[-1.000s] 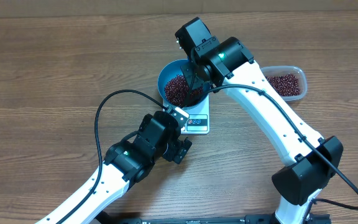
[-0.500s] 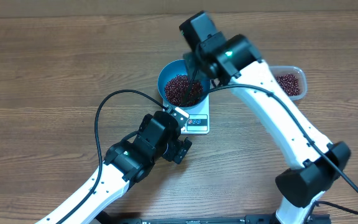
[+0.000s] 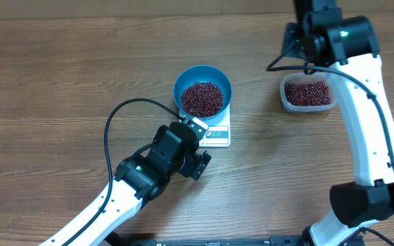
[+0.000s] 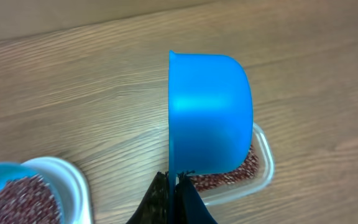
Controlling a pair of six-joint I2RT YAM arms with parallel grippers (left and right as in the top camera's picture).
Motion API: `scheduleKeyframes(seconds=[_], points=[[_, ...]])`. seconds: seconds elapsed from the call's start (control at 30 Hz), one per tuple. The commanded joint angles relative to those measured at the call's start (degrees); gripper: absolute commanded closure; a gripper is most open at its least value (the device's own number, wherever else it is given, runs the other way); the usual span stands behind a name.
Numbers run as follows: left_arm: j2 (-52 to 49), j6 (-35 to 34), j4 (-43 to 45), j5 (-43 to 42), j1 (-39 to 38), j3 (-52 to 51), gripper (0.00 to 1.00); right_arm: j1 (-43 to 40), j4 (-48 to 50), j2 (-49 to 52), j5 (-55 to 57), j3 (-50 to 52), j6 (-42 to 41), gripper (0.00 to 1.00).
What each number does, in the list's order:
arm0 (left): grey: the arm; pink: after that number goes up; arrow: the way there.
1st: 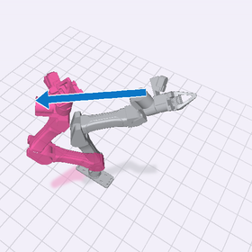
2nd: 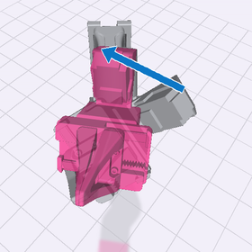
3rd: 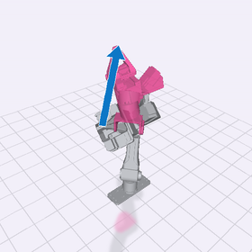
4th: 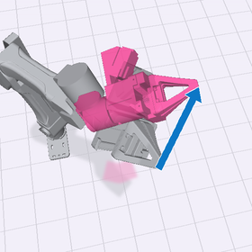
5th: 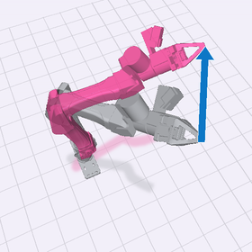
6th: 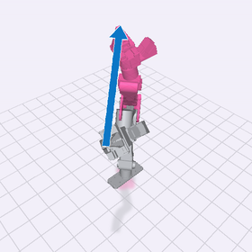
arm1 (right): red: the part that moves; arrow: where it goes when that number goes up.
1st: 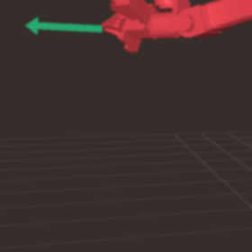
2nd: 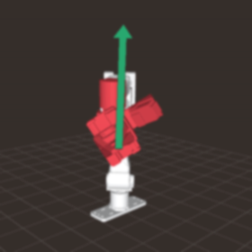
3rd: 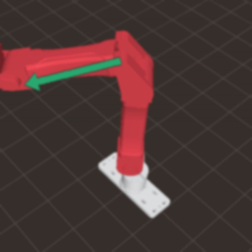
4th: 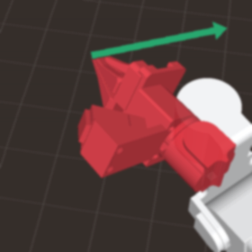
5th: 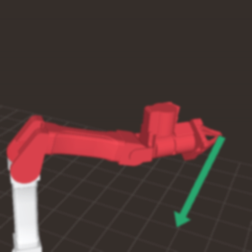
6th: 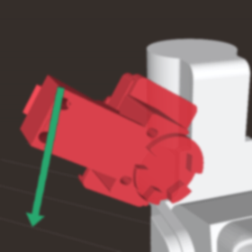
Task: Scoop item into bowl and weigh 150g on scale
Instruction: 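Move the empty scoop with the right gripper back to the bean tub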
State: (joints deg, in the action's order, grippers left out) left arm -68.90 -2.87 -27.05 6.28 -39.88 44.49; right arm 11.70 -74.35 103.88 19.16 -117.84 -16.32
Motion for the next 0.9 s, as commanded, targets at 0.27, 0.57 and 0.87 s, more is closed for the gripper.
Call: scheduleKeyframes(seconds=[0.27, 0.57, 0.87], points=[[-0.42, -0.35, 0.02, 0.72, 0.11, -0.52, 0.0, -2.47, 4.9, -0.9, -4.2, 13.25, -1.7, 0.96], [-0.42, -0.35, 0.02, 0.74, 0.11, -0.52, 0.0, -2.47, 4.72, -0.87, -4.2, 17.11, -1.95, 0.96], [-0.42, -0.35, 0.02, 0.74, 0.11, -0.52, 0.0, -2.47, 4.85, -0.87, 0.61, 21.16, -3.43, 0.96]])
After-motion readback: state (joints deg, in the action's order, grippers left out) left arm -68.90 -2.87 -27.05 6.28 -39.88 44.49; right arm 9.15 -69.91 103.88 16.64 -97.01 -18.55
